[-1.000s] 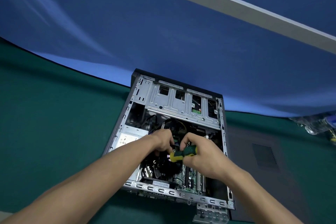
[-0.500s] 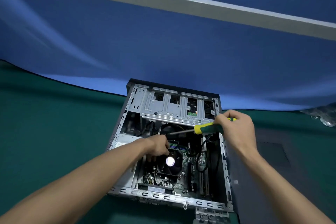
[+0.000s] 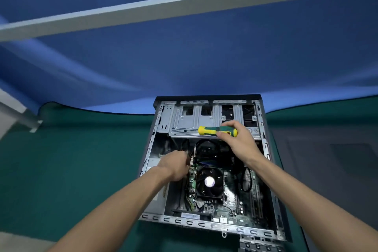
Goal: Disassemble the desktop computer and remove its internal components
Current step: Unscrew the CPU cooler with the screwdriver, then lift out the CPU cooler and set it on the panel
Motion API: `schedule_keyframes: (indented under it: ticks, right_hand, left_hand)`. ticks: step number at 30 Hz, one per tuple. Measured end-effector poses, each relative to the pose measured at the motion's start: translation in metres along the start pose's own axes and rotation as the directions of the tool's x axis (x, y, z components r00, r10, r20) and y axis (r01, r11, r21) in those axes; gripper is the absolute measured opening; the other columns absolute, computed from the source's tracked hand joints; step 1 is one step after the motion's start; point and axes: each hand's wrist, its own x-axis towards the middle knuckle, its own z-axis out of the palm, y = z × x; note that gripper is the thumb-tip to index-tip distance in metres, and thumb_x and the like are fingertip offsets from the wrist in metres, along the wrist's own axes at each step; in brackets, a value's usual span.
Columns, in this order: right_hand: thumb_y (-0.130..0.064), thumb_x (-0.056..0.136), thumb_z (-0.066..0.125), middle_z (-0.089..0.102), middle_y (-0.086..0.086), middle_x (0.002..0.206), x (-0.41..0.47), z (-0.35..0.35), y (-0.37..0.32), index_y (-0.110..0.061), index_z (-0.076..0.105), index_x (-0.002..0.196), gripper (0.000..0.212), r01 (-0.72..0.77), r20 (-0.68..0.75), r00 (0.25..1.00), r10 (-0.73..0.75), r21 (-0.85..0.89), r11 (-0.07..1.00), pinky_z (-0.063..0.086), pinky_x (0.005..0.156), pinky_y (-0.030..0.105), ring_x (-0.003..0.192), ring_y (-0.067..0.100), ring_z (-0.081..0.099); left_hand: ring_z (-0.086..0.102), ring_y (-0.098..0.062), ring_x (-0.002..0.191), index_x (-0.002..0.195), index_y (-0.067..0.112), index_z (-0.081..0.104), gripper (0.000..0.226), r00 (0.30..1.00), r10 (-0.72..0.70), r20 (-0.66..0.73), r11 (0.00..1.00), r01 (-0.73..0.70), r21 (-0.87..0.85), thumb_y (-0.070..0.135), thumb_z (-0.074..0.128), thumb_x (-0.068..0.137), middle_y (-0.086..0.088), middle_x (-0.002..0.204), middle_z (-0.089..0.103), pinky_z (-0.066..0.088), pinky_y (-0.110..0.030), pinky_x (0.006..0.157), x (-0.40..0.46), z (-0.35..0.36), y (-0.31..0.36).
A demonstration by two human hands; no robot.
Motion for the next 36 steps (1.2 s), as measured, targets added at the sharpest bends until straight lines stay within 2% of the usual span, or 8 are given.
schedule_keyframes:
  ticks: [3, 5, 8, 15, 19, 22, 27, 36]
  right_hand:
    - [-0.020, 0.087, 0.067, 0.056, -0.014, 0.094, 0.012, 0.006, 0.004, -0.027, 0.054, 0.101, 0.021, 0.085, 0.027, 0.996, -0.083, -0.072, 0.994, 0.038, 0.054, 0.004, 0.073, 0.000, 0.053]
    - [-0.020, 0.086, 0.068, 0.052, -0.008, 0.099, 0.020, 0.005, 0.007, -0.031, 0.051, 0.101, 0.025, 0.144, 0.040, 0.989, -0.139, -0.211, 0.967, 0.040, 0.069, 0.013, 0.084, 0.006, 0.054]
    - [-0.021, 0.083, 0.067, 0.044, -0.004, 0.099, 0.030, 0.001, 0.012, -0.033, 0.051, 0.106, 0.031, 0.183, 0.088, 0.983, -0.161, -0.499, 0.847, 0.041, 0.080, 0.028, 0.091, 0.016, 0.050]
    - [-0.029, 0.084, 0.066, 0.051, -0.008, 0.115, 0.039, 0.004, 0.014, -0.026, 0.053, 0.117, 0.036, 0.295, 0.121, 0.949, -0.293, -0.673, 0.679, 0.030, 0.090, 0.026, 0.111, 0.014, 0.036]
    - [-0.023, 0.082, 0.064, 0.051, -0.006, 0.101, 0.024, 0.007, 0.010, -0.019, 0.059, 0.102, 0.021, 0.394, 0.075, 0.869, -0.489, -0.703, 0.592, 0.036, 0.081, 0.025, 0.095, 0.012, 0.039]
    - [-0.015, 0.080, 0.063, 0.054, -0.003, 0.085, 0.004, 0.013, 0.011, -0.014, 0.060, 0.086, 0.007, 0.526, 0.151, 0.795, -0.588, -0.656, 0.542, 0.039, 0.065, 0.027, 0.080, 0.013, 0.043]
    - [-0.024, 0.090, 0.050, 0.058, -0.007, 0.091, -0.015, 0.025, 0.043, -0.019, 0.055, 0.096, 0.010, 0.496, 0.282, 0.864, -0.417, -0.622, 0.606, 0.041, 0.068, 0.029, 0.085, 0.014, 0.053]
    - [-0.031, 0.096, 0.045, 0.058, -0.007, 0.110, -0.012, 0.048, 0.084, -0.024, 0.057, 0.106, 0.017, 0.257, 0.252, 0.963, -0.098, -0.739, 0.623, 0.037, 0.076, 0.028, 0.106, 0.016, 0.049]
  left_hand:
    - [0.061, -0.026, 0.103, 0.101, 0.011, 0.068, 0.027, 0.999, -0.037, -0.026, 0.987, 0.032, -0.155, 0.005, 0.046, 0.088, -0.010, 0.107, 0.068, 0.048, -0.032, 0.089, 0.001, 0.000, -0.003]
    - [0.061, -0.022, 0.108, 0.107, 0.011, 0.069, 0.032, 0.998, -0.061, -0.036, 0.974, 0.051, -0.219, 0.002, 0.044, 0.090, -0.008, 0.113, 0.068, 0.046, -0.030, 0.095, 0.003, 0.000, -0.002]
    - [0.060, -0.021, 0.109, 0.108, 0.013, 0.069, 0.032, 0.997, -0.066, -0.037, 0.977, 0.057, -0.203, 0.003, 0.045, 0.090, -0.006, 0.115, 0.067, 0.043, -0.030, 0.098, 0.005, 0.003, -0.002]
    - [0.059, -0.023, 0.110, 0.110, 0.019, 0.068, 0.030, 0.996, -0.080, -0.032, 0.992, 0.077, -0.099, 0.008, 0.048, 0.089, -0.005, 0.112, 0.068, 0.040, -0.034, 0.101, 0.012, 0.008, -0.001]
    - [0.061, -0.026, 0.101, 0.101, 0.015, 0.067, 0.024, 0.997, -0.082, -0.009, 0.996, 0.083, 0.044, 0.012, 0.047, 0.088, -0.007, 0.106, 0.069, 0.044, -0.033, 0.087, 0.019, 0.008, 0.002]
    - [0.063, -0.029, 0.097, 0.090, 0.011, 0.062, 0.016, 0.996, -0.088, 0.005, 0.987, 0.086, 0.137, 0.007, 0.047, 0.086, -0.011, 0.104, 0.068, 0.044, -0.032, 0.075, 0.028, 0.008, 0.006]
    - [0.062, -0.030, 0.103, 0.102, 0.003, 0.061, 0.020, 0.994, -0.090, 0.062, 0.984, 0.079, 0.162, 0.002, 0.048, 0.087, -0.015, 0.112, 0.065, 0.049, -0.036, 0.083, 0.045, 0.009, 0.010]
    - [0.055, -0.029, 0.115, 0.122, -0.002, 0.055, 0.032, 0.934, -0.154, 0.323, 0.979, 0.099, 0.180, 0.007, 0.040, 0.095, -0.016, 0.128, 0.056, 0.044, -0.030, 0.091, 0.070, 0.013, 0.010]
